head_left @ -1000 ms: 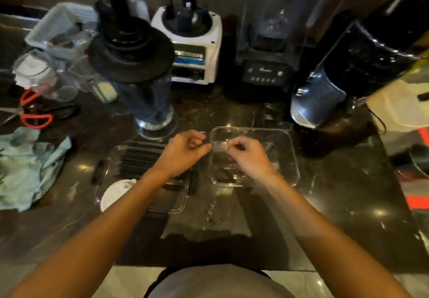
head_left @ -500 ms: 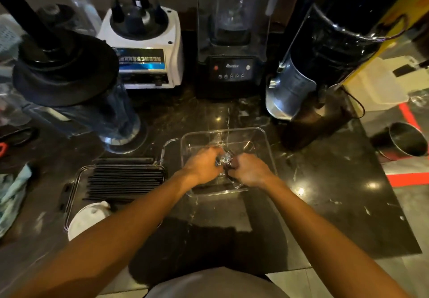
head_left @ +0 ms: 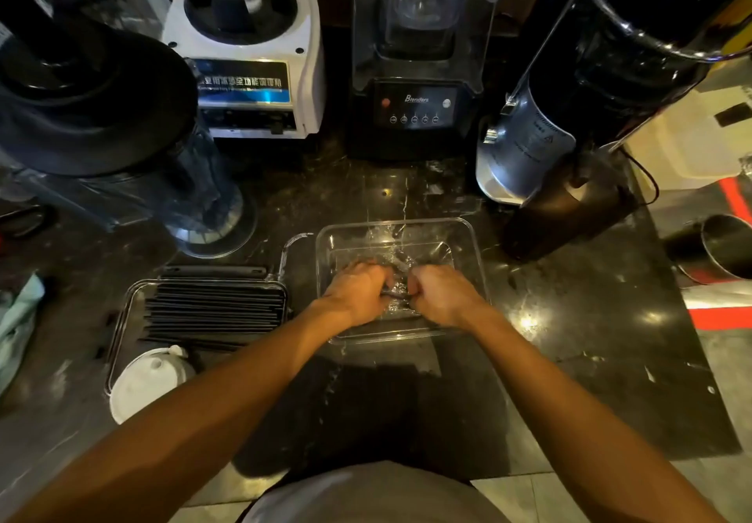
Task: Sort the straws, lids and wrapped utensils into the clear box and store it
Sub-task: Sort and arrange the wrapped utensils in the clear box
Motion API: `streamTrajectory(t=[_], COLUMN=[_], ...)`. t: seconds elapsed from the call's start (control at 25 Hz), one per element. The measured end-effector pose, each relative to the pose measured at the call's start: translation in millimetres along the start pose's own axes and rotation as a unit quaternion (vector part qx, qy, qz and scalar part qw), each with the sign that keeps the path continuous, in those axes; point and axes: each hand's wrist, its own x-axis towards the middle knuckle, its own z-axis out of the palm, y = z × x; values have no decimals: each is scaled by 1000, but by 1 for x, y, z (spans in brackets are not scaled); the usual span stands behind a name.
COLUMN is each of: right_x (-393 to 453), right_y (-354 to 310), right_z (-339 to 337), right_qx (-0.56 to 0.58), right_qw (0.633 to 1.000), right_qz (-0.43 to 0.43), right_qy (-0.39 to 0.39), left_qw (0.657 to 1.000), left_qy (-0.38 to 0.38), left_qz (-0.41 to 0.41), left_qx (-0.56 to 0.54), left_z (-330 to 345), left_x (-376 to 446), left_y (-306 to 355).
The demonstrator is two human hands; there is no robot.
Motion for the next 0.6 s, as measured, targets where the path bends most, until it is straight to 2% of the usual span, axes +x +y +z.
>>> streamTrajectory(t=[0.2, 0.4, 0.48, 0.6], right_x=[2, 1, -1, -5], right_y=[22, 13, 12, 9], right_z=[-16, -28, -31, -33], right_qx=[218, 409, 436, 428], right_qw=[974, 907, 894, 899], right_qz=[-23, 25, 29, 16], right_qy=[60, 101, 96, 90], left_qw=[986, 950, 932, 920], left_qy=[1, 41, 47, 37], left_qz=[-20, -46, -64, -52], left_qx=[-165, -306, -353, -386], left_z=[-6, -10, -10, -13], left_x=[-7, -18, -22, -29], left_y=[3, 7, 9, 15])
